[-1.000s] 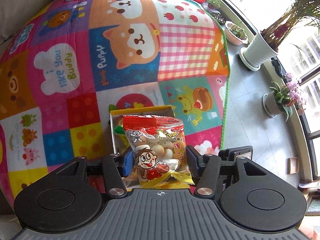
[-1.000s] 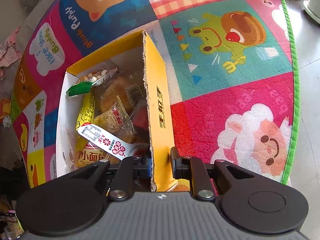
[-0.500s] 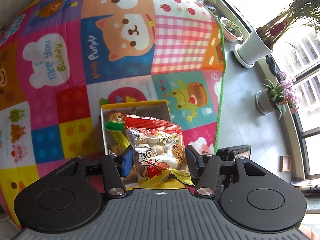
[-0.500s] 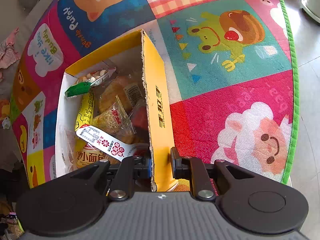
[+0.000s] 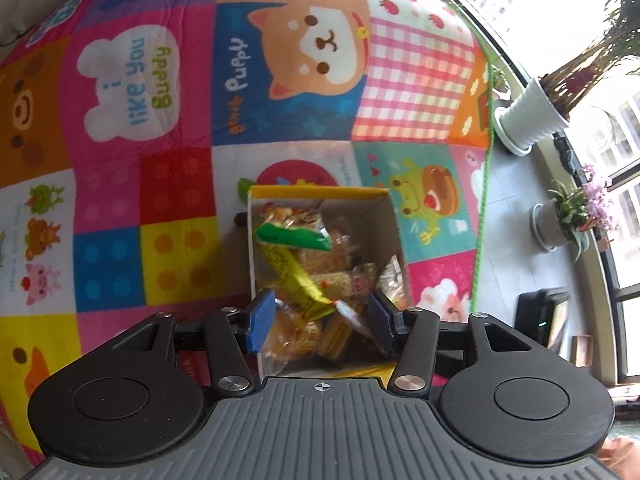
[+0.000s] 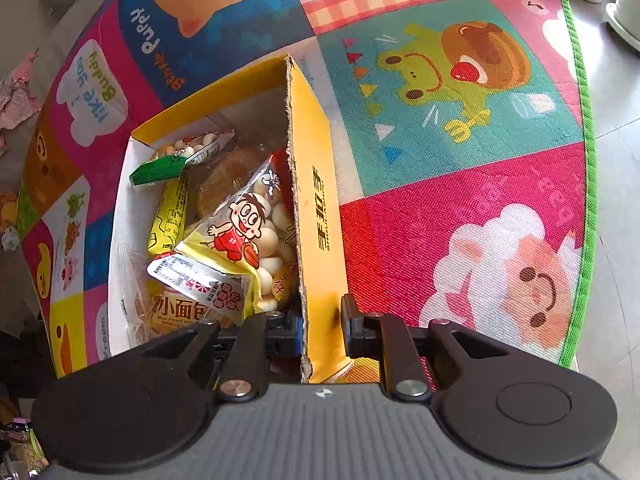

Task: Organize objects
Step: 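Carry the red-topped bag over the box and release it inside, then set the box down on the mat with the right gripper while the left gripper withdraws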

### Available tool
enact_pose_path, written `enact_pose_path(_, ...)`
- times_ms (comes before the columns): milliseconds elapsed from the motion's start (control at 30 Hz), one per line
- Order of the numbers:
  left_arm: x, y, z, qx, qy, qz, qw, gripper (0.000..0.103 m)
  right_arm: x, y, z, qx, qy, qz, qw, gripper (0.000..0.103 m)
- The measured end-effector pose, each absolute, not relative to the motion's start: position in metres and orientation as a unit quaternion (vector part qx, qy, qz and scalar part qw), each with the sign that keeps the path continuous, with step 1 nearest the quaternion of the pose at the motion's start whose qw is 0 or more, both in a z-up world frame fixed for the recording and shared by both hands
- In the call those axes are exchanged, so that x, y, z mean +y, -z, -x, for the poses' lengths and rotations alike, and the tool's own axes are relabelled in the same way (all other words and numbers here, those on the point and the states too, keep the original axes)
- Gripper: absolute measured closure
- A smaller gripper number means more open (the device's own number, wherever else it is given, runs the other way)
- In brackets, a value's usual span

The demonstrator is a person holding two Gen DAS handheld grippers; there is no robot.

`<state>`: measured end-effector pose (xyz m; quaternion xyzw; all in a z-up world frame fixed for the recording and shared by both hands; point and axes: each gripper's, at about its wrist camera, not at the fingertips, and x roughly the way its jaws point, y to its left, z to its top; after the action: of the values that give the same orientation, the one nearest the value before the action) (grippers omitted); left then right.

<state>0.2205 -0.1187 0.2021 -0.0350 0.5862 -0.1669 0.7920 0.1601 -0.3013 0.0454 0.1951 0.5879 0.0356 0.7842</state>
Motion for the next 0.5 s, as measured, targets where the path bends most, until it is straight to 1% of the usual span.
enact_pose_path(133,-0.1,-0.172,-0.201,0.552,0.161,-0.01,0.818,0.047,-0.296,-0.053,-0.152,0.572,-0.047,-0.17,0.801,0.087)
enact_pose_path(200,-0.093,-0.156,-0.195,0.548,0.146,-0.018,0.824,0.047,-0.293,-0.053,-0.148,0.56,-0.054,-0.162,0.811,0.088)
enact_pose_path(333,-0.081,-0.125,-0.192,0.566,0.138,0.028,0.812,0.047,-0.289,-0.054,-0.142,0.548,-0.06,-0.142,0.822,0.088)
enact_pose_path(467,-0.081,-0.099,-0.192,0.578,0.134,0.005,0.805,0.047,-0.287,-0.055,-0.144,0.549,-0.061,-0.127,0.824,0.088)
enact_pose_path(500,-0.078,-0.093,-0.193,0.578,0.128,0.001,0.806,0.038,-0.286,-0.055,-0.145,0.549,-0.06,-0.122,0.824,0.088)
